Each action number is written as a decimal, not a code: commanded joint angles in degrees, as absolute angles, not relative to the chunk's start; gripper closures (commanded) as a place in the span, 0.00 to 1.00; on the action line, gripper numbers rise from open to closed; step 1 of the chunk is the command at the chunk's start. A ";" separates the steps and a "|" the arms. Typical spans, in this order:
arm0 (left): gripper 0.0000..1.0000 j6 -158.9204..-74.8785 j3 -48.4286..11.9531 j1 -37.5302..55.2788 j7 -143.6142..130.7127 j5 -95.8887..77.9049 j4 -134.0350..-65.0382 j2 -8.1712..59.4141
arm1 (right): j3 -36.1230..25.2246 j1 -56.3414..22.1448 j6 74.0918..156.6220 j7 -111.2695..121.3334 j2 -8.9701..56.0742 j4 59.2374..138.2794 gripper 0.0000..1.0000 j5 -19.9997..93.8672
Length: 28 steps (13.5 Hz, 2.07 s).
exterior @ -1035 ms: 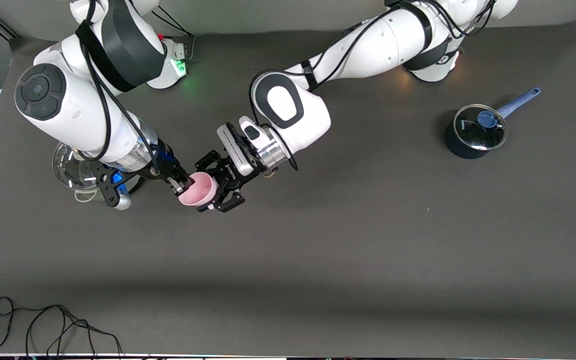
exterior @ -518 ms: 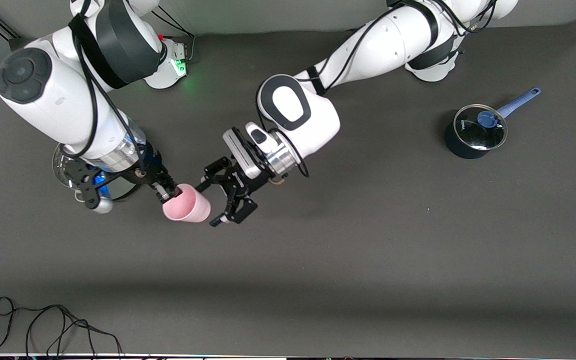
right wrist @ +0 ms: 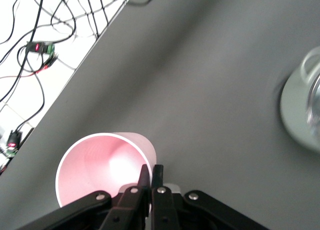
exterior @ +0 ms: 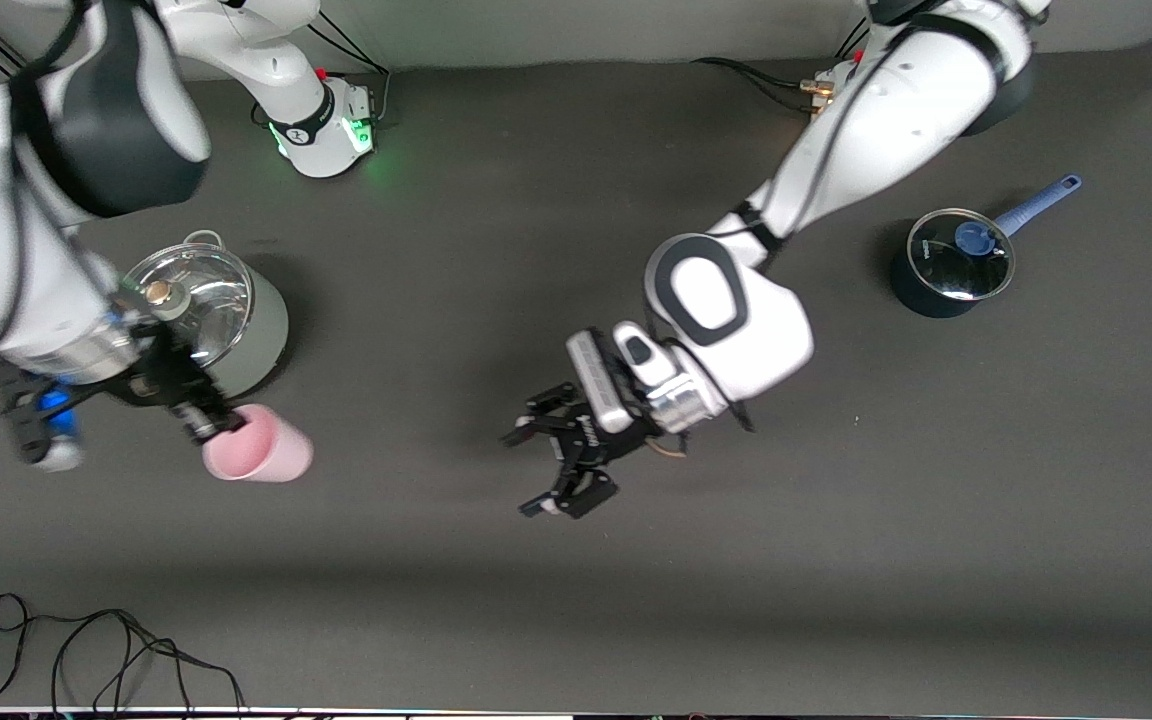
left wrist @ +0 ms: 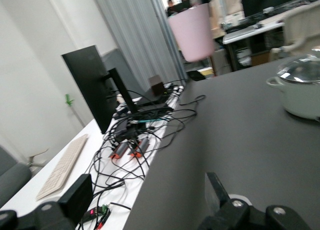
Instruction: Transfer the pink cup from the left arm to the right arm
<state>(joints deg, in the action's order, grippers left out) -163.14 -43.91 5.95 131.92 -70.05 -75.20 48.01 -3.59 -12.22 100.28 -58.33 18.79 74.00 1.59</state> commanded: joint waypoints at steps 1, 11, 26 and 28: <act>0.00 -152.80 -43.33 -4.18 130.96 -63.92 -89.45 39.30 | -3.43 -5.74 99.32 -46.36 19.25 72.60 1.00 1.41; 0.00 -101.99 -39.99 -32.33 122.18 -22.36 -90.88 35.52 | -3.43 8.79 98.70 5.26 21.61 74.70 1.00 1.76; 0.00 -76.39 -39.99 -37.27 73.11 13.35 -80.61 16.52 | -2.90 10.28 125.92 17.23 41.84 79.87 1.00 2.81; 0.00 -74.02 -40.60 -37.09 61.32 13.89 -79.81 16.44 | -2.81 10.20 131.64 17.14 41.84 83.22 1.00 3.51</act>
